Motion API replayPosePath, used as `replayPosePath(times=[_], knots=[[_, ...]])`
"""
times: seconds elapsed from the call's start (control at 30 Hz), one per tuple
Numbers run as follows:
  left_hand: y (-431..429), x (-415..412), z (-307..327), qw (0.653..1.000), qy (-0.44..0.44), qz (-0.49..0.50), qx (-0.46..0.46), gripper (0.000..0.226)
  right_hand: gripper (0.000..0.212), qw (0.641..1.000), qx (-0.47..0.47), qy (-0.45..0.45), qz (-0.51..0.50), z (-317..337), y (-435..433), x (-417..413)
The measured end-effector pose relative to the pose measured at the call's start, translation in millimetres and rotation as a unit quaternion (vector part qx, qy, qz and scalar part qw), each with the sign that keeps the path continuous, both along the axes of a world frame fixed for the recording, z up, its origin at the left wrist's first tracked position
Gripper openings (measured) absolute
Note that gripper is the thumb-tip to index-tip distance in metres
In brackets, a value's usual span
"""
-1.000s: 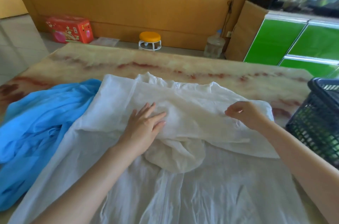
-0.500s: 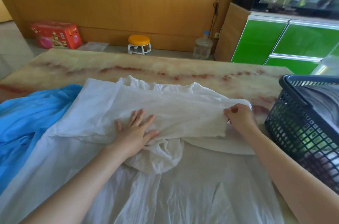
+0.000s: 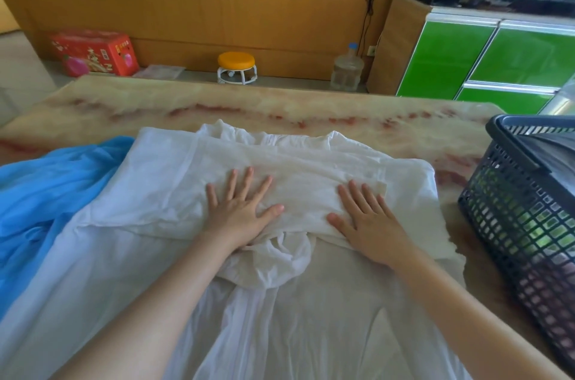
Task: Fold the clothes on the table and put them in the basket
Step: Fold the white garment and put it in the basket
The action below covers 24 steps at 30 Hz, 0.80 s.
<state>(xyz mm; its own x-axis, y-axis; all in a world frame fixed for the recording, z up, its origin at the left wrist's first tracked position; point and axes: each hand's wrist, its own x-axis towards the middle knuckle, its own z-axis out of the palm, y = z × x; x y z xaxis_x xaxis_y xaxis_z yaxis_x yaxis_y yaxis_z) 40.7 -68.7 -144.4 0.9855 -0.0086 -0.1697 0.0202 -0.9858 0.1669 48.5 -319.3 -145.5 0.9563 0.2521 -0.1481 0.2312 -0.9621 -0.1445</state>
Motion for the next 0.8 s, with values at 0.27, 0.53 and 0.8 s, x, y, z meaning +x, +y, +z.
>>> replayPosePath(times=[0.27,0.53,0.8], knots=[[2,-1,20,0.997,0.072,-0.016,-0.035,0.07,0.11,1.0,-0.017,0.021,-0.009,12,7,-6],[106,-67,65,0.96,-0.236,0.13,-0.081,0.045,0.054,0.983,0.166,-0.039,-0.061,67,74,-20],[166,-105,69,0.952,-0.124,0.267,-0.083,0.044,0.041,0.954,0.295,0.024,-0.043,99,229,-32]])
